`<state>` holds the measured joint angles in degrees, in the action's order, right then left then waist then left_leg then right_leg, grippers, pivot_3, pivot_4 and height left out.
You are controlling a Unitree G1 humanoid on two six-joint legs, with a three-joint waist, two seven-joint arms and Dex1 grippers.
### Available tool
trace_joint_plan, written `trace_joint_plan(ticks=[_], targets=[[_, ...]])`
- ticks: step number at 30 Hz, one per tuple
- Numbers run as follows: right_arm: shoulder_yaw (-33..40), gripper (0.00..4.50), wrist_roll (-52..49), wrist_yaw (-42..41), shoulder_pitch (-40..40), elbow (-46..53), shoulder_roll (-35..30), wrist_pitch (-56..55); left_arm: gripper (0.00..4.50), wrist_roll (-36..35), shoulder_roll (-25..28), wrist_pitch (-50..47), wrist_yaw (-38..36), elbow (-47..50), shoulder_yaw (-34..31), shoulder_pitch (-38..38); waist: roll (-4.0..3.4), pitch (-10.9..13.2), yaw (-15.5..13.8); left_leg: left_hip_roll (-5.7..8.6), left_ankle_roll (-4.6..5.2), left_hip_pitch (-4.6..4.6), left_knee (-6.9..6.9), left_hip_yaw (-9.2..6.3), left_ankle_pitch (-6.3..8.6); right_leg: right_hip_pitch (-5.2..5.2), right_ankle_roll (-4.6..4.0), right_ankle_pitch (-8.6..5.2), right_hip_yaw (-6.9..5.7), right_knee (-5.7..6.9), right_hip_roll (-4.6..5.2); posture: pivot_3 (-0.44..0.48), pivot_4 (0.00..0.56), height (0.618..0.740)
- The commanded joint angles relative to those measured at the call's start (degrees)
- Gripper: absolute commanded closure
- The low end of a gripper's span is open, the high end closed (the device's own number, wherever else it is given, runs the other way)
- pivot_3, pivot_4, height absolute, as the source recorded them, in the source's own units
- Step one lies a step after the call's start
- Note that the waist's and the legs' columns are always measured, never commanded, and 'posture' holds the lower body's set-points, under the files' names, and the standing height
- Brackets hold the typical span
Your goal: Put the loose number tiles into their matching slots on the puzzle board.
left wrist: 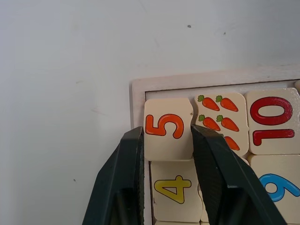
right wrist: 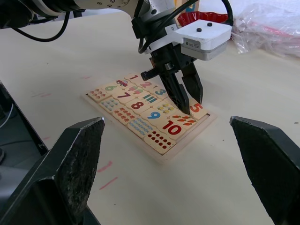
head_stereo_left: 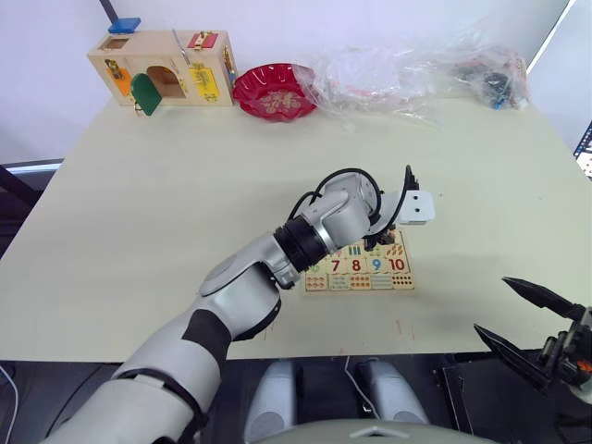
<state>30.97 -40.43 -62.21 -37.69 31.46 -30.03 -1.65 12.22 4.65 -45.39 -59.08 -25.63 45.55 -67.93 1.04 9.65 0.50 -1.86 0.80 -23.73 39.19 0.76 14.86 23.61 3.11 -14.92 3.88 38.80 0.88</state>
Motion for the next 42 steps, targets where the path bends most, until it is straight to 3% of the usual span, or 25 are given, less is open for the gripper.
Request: trace_joint_plan(ticks=[1,19,42], targets=[[1.3,0.0,-0.8,0.1,-0.4,1.7,-0.1,-1.0,3.22,0.4,-0.9,2.3,-0.8,-0.7,-1.1,-1.5,0.0,0.0,0.0,0.0,0.0,0.0,0.0,0.0,0.0,0.0,0.0,0.0,0.0,0.0,0.0,0.0,0.15,0.74],[0.8,0.0,-0.4,1.0,-0.8,2.6,0.3,-0.9,3.22,2.1,-1.9,7.3,-2.0,-5.6,-2.0,-2.8,0.0,0.0,0.0,0.01,0.0,0.0,0.0,-0.01,0.0,0.0,0.0,0.0,0.0,0.0,0.0,0.0,0.15,0.74],[1.0,0.0,-0.8,0.9,-1.2,2.7,-0.1,-0.8,3.22,2.9,-1.2,6.9,-4.2,-5.1,-2.5,-3.0,0.0,0.0,0.1,0.02,0.0,0.0,0.0,-0.01,0.0,0.0,0.01,0.0,0.0,0.0,0.0,0.0,0.15,0.74]])
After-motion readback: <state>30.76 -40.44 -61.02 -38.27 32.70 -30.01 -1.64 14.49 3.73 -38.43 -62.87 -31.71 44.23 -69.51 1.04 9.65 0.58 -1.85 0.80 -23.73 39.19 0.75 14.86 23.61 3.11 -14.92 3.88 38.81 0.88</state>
